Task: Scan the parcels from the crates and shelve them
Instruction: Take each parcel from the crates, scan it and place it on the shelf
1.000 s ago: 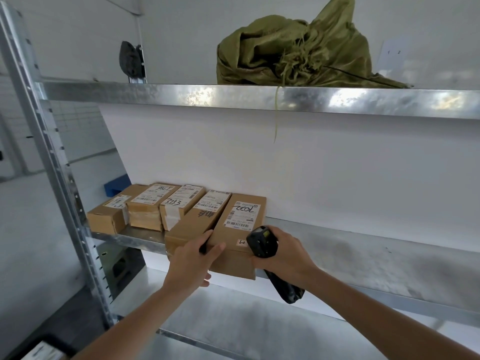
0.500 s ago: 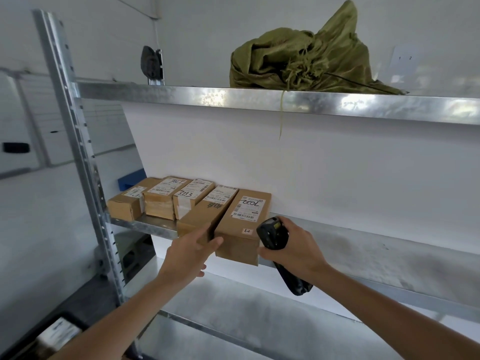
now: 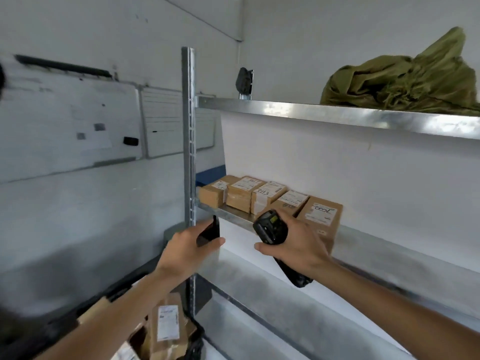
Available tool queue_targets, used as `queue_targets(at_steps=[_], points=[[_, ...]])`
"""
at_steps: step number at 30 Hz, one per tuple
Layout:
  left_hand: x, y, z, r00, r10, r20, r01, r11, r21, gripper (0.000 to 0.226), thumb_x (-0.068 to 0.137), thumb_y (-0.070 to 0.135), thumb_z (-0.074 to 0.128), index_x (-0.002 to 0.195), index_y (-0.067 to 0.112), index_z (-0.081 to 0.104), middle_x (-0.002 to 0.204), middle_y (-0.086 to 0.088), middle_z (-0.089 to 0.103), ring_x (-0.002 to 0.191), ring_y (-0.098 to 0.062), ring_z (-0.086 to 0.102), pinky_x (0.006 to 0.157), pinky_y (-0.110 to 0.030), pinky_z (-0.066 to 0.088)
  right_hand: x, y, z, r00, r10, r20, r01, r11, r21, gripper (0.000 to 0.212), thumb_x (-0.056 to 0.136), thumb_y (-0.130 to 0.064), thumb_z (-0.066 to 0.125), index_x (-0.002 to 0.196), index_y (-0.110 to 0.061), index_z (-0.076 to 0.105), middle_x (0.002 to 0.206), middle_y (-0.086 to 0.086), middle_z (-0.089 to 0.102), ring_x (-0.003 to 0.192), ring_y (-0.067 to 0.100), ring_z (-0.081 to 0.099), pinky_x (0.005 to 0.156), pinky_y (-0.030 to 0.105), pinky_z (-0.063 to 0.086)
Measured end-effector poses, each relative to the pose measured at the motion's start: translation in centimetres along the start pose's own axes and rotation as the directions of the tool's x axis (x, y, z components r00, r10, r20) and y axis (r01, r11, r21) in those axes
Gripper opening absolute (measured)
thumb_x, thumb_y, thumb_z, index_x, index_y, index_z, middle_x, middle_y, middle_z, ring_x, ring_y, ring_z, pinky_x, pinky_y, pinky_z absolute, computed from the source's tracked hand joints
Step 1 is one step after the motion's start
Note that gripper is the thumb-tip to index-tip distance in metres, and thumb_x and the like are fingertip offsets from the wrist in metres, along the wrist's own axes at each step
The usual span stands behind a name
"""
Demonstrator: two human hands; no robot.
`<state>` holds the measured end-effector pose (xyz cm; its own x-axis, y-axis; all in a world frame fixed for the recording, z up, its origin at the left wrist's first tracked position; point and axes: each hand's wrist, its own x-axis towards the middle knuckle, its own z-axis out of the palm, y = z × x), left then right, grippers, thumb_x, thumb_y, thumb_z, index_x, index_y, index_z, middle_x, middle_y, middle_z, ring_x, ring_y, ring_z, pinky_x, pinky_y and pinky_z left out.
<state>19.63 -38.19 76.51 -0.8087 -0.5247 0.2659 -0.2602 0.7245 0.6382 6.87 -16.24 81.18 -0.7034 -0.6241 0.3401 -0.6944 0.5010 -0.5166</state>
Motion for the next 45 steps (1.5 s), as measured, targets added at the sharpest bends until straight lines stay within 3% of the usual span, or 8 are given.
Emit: queue_targets(at_steps=[4,11,17,21,26,31,37,45], points=[[-3.2,-7.3,-5.9,0.986,-0.128,-0.109,0.134,0.989,0.057,0.068,0.088,0.063,0.063,0.149,0.041,0.043,0.143,0.009,0.058,0.130,-0.020,0.056,0.101,-0.033,0.047,1.8,-6.3,6.5,0.982,-0.117,0.150,0.109,0.992,0.064,0.083,0.067,-0.061,0.085,0.140,-0.042,0.050,0.112,-0.020,0.068,0.103,0.007,0.066,0.088,0.030,0.056],[-12.4,-24.1,-15.6,0.849,-0.453,-0.272,0.486,0.872,0.064,0.074,0.075,0.078,0.063,0.141,0.047,0.050,0.129,0.007,0.068,0.120,-0.023,0.064,0.095,-0.036,0.052,3.8,-19.1,23.3,0.858,-0.260,0.442,0.230,0.965,0.123,0.105,0.067,-0.069,0.083,0.156,-0.039,0.034,0.146,-0.010,0.057,0.130,0.018,0.058,0.101,0.034,0.052],[-19.5,-38.7,-20.4,0.713,-0.601,-0.361,0.657,0.752,0.046,0.076,0.084,0.069,0.063,0.150,0.036,0.045,0.139,0.006,0.062,0.126,-0.022,0.059,0.091,-0.034,0.048,3.3,-28.5,39.7,0.741,-0.286,0.608,0.264,0.956,0.128,0.089,0.056,-0.080,0.077,0.132,-0.038,0.054,0.120,-0.015,0.068,0.109,0.014,0.067,0.088,0.039,0.058],[-22.8,-47.4,-20.6,0.617,-0.689,-0.380,0.747,0.665,0.007,0.075,0.086,0.066,0.063,0.150,0.032,0.045,0.137,0.002,0.063,0.118,-0.025,0.062,0.088,-0.036,0.051,2.7,-32.3,49.2,0.676,-0.298,0.673,0.294,0.948,0.124,0.093,0.061,-0.076,0.079,0.140,-0.034,0.051,0.124,-0.015,0.067,0.107,0.013,0.066,0.082,0.033,0.057],[-26.0,-56.0,-17.4,0.521,-0.787,-0.330,0.811,0.577,-0.098,0.068,0.086,0.060,0.067,0.142,0.025,0.056,0.124,0.002,0.070,0.111,-0.023,0.065,0.089,-0.038,0.052,0.9,-32.8,59.8,0.618,-0.255,0.744,0.286,0.954,0.090,0.069,0.063,-0.069,0.079,0.121,-0.040,0.056,0.109,-0.019,0.067,0.094,0.008,0.064,0.078,0.033,0.059],[-28.1,-62.7,-12.2,0.436,-0.872,-0.222,0.863,0.475,-0.172,0.063,0.089,0.051,0.068,0.144,0.023,0.054,0.116,0.000,0.069,0.105,-0.020,0.065,0.086,-0.033,0.051,-1.4,-31.0,68.9,0.524,-0.200,0.828,0.288,0.956,0.048,0.098,0.068,-0.069,0.079,0.150,-0.032,0.041,0.144,-0.012,0.057,0.126,0.015,0.059,0.094,0.030,0.053],[-28.6,-67.3,-6.3,0.370,-0.921,-0.126,0.888,0.390,-0.245,0.059,0.092,0.041,0.069,0.144,0.021,0.052,0.130,-0.002,0.066,0.113,-0.020,0.064,0.092,-0.033,0.050,-2.7,-28.9,76.7,0.471,-0.153,0.869,0.298,0.955,0.007,0.075,0.068,-0.063,0.082,0.130,-0.033,0.052,0.123,-0.012,0.064,0.113,0.017,0.065,0.087,0.036,0.057],[-28.2,-70.0,-3.3,0.305,-0.938,-0.163,0.893,0.341,-0.292,0.052,0.090,0.042,0.071,0.137,0.025,0.058,0.104,0.011,0.068,0.098,-0.015,0.069,0.086,-0.032,0.054,-3.2,-26.7,82.4,0.464,-0.158,0.872,0.290,0.957,0.019,0.073,0.066,-0.066,0.082,0.125,-0.033,0.054,0.118,-0.013,0.066,0.108,0.015,0.066,0.084,0.036,0.058]])
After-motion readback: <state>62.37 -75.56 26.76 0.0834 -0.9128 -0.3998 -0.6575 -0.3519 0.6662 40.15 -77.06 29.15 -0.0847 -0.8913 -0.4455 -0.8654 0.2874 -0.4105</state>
